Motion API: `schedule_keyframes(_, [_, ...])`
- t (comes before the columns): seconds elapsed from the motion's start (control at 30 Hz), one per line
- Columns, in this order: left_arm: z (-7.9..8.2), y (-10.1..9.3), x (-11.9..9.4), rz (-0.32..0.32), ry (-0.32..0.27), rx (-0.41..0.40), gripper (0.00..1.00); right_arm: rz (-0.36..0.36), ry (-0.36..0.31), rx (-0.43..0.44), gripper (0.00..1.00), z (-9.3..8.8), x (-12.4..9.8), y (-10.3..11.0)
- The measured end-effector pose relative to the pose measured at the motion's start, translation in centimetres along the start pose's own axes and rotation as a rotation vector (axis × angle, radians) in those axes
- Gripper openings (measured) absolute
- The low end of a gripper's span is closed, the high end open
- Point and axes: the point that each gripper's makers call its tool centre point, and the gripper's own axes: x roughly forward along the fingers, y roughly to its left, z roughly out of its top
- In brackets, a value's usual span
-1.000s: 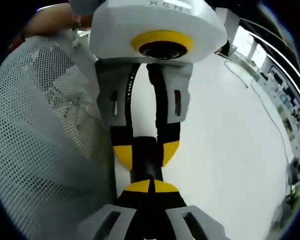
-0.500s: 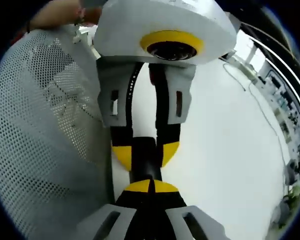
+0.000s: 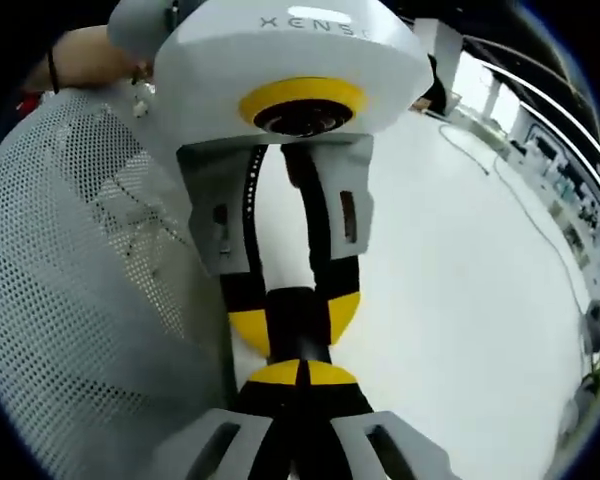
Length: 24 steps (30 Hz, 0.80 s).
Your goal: Press the specified remote control buttons in sequence, fully releasing each button before pressing the next.
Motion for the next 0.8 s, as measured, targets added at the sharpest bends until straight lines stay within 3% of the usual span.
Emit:
schedule_keyframes(0.23, [0.03, 0.01, 0.01, 0.01, -0.007, -0.011, 0.25, -0.027, 0.024, -0.068, 0.0, -0.05, 0.15, -0.14])
schedule_keyframes(0.47, [0.03, 0.0, 0.02, 0.015, -0.019, -0.021, 0.25, -0.017, -0.012, 0.003, 0.0, -0.06, 0.1, -0.27])
schedule_keyframes(0.8, [0.11, -0.09, 0.04, 0.034, -0.021, -0.042, 0.25, -0.051, 0.018, -0.011, 0.0, -0.05, 0.15, -0.13])
